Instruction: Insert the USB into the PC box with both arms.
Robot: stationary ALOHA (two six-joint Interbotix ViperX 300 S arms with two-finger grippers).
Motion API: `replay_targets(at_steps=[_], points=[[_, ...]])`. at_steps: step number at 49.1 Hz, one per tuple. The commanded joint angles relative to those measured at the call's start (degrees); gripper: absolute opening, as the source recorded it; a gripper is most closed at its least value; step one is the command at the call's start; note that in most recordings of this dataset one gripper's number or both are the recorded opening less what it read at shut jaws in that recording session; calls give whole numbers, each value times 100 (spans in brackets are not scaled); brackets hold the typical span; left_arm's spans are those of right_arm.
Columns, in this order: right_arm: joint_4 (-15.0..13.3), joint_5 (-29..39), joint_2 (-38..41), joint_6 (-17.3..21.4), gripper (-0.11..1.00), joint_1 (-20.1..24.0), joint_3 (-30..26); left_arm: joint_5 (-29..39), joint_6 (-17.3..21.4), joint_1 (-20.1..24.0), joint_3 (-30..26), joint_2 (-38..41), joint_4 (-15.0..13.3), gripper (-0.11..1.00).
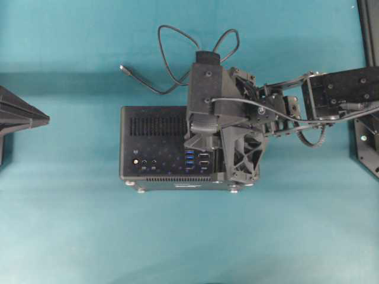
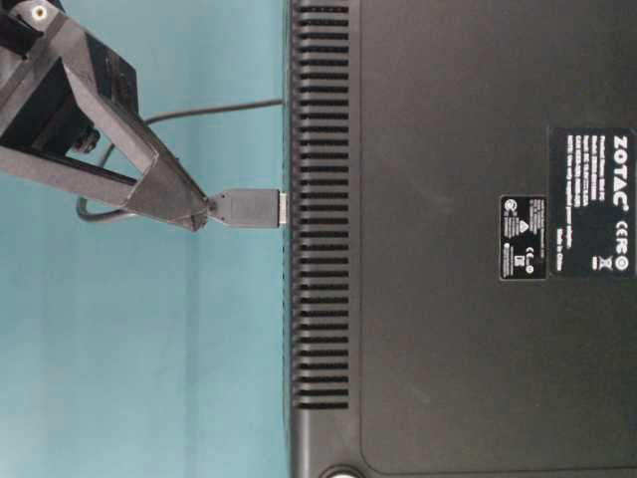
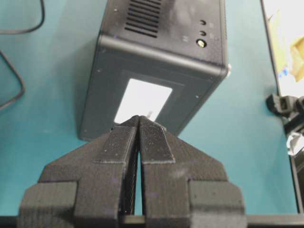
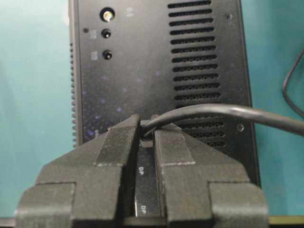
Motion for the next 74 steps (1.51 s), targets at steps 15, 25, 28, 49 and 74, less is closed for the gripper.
replay_targets(at_steps=[15, 25, 28, 49, 74], points=[[185, 0, 53, 18, 8, 185, -176, -18, -9, 0, -18, 18, 9, 0], [97, -26, 53, 0, 8, 18, -105, -26, -9, 0, 0, 18, 9, 0], [79, -35, 62, 0, 8, 9, -70, -18, -9, 0, -9, 18, 9, 0], [193, -44, 141, 53, 8, 220, -18, -18, -9, 0, 0, 18, 9, 0], [97, -35, 53, 9, 8, -88, 97, -26, -9, 0, 0, 18, 9, 0]])
